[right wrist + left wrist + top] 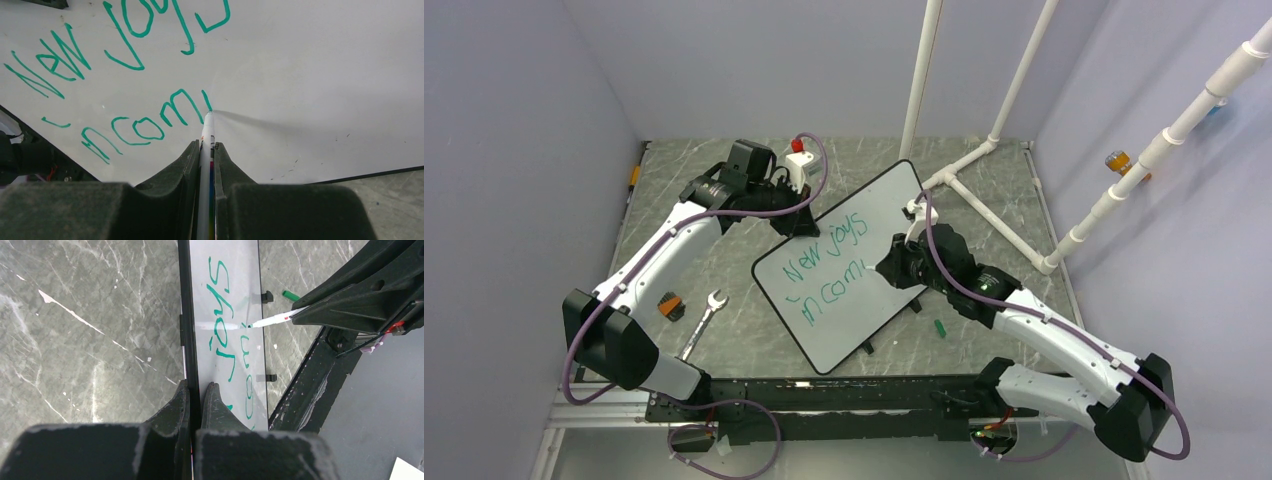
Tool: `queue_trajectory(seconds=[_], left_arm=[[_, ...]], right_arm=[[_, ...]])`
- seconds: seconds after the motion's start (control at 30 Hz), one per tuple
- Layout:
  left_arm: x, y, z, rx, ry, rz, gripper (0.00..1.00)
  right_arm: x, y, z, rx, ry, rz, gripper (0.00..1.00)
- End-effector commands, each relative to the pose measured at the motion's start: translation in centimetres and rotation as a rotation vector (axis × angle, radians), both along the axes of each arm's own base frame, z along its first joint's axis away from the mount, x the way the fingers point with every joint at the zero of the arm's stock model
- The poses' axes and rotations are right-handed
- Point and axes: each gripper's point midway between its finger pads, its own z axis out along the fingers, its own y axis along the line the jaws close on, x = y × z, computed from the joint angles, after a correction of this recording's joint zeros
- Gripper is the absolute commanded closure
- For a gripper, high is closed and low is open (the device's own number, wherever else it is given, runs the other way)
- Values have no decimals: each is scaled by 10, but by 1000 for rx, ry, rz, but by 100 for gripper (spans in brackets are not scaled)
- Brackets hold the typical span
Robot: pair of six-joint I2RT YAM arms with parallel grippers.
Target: Write a sentence on the whiteboard
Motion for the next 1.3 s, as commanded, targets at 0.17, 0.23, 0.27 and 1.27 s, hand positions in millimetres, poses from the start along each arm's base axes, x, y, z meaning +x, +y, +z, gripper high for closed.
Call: queue_trajectory(seconds=[0.17,0.23,0.27,1.27], left_arm=[[9,9,-11,112,-122,-31,100],[9,9,-11,112,-123,-31,100],[9,9,-11,111,-121,-32,100],[6,7,-9,97,-123,-47,100]], right_arm=[[2,5,43,83,-83,18,100],[4,7,48,93,-99,22,100],[5,8,52,96,-105,23,100],[28,9,27,20,-72,-34,100]])
